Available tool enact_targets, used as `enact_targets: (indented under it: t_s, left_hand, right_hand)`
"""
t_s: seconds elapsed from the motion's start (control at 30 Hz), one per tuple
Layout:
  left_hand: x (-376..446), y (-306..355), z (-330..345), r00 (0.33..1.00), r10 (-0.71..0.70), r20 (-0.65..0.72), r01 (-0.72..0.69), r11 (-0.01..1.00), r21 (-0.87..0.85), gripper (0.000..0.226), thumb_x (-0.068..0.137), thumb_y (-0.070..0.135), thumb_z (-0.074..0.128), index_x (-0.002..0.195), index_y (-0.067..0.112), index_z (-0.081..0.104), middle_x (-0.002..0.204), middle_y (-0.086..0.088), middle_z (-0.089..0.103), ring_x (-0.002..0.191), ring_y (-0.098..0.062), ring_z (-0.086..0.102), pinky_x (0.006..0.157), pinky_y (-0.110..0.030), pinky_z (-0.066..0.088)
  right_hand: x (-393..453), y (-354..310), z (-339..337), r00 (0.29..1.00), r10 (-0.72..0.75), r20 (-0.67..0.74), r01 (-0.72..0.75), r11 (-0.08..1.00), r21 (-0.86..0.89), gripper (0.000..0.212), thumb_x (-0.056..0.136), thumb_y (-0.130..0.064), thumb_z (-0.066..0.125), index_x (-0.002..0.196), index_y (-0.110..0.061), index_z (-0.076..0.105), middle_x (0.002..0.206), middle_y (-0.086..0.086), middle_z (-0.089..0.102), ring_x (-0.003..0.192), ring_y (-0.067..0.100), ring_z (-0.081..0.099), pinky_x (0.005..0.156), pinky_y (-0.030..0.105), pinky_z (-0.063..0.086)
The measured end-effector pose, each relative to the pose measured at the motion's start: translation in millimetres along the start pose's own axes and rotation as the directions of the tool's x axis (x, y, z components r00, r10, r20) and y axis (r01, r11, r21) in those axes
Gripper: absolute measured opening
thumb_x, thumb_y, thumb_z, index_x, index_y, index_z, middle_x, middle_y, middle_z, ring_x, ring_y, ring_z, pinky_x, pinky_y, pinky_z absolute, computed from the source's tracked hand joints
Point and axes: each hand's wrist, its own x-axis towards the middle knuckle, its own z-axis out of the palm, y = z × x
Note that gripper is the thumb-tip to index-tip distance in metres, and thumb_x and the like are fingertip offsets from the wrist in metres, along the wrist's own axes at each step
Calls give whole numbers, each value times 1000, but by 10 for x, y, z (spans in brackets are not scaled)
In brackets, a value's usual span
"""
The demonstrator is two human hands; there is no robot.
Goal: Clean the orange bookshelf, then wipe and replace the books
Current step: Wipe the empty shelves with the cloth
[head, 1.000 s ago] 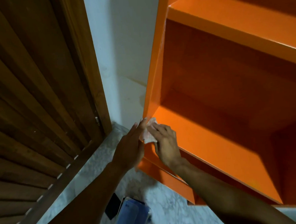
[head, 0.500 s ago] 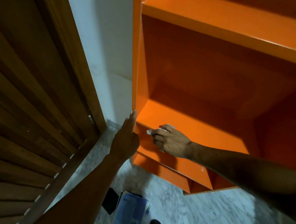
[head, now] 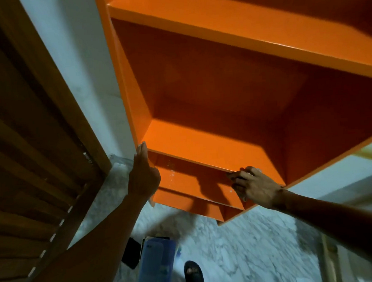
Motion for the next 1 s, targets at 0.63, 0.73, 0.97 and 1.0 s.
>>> enact_targets:
  t_s: [0.63,0.73,0.97,1.0]
  left_hand:
    - [-379,-536,1769,925,80,371,-92,996,15,63,93,23,40,153,12,31,159,-15,30,148,-31,27,113,-47,35]
    - [-332,-936,2227,921,184,343,-225,971,85,65,90,35,34,148,6,41,152,-23,40,142,-43,34,112,-56,34]
    - [-144,-1575,2946,948,258,184,-292,937,192,60,91,39,41,148,19,44,157,-8,37,149,-32,26,118,-58,13]
    - [-138,-1648,2986,944,292,156,-319,928,194,60,92,39,40,149,19,43,158,-8,35,149,-31,24,119,-57,11]
  right_hand:
    - [502,-918,859,466,857,218,-600,125,790,46,93,-12,39,134,-25,54,120,9,64,103,35,53,83,45,45]
    - [945,-965,1234,186,926,329,-580,-167,797,32,92,-5,48,121,-12,59,123,14,63,110,39,55,90,48,44]
    - [1593,-1026,1963,180,941,288,-659,-102,745,30,103,-32,39,121,-12,54,122,13,58,112,35,53,95,47,40]
    - [1664,-1069,2022,196,955,221,-665,-36,746,31,102,-33,40,121,-14,55,123,12,57,115,35,50,97,47,37]
